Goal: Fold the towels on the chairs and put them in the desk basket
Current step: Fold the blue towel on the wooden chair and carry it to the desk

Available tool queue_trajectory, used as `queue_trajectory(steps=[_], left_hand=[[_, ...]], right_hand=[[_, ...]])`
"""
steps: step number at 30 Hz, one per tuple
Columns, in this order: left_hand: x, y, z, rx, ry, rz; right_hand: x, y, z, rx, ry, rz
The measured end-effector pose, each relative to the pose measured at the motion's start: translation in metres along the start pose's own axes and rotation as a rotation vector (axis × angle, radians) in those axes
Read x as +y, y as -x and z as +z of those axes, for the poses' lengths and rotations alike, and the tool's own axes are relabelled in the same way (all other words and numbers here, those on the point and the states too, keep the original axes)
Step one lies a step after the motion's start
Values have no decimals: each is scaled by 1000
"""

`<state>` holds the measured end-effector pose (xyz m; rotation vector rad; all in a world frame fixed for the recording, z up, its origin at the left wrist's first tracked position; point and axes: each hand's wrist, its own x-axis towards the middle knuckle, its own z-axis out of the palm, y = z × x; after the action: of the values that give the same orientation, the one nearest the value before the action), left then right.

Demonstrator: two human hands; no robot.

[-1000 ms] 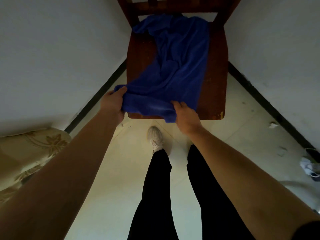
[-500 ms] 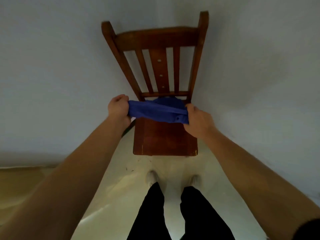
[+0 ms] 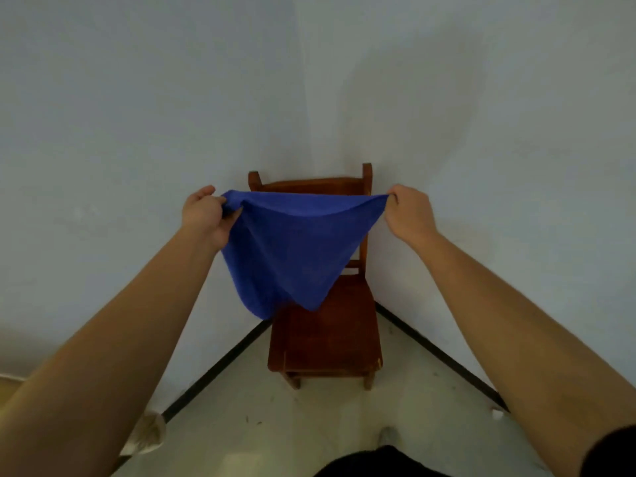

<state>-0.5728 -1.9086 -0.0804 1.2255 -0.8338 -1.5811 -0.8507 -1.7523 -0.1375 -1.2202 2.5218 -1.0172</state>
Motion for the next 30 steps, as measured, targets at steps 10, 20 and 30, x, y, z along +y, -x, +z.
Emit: queue_trajectory(steps=[10,20,30], left_hand=[[63,45,-62,-213,88,-53],[46,67,-119,-262,-563,327],[58,76,-129,-103,-739,495]], right_hand=[[-91,89,-18,97,-1250,549],[-126,143,-36,-24,-1042,310],[-117,158,-60,85,-442,85]])
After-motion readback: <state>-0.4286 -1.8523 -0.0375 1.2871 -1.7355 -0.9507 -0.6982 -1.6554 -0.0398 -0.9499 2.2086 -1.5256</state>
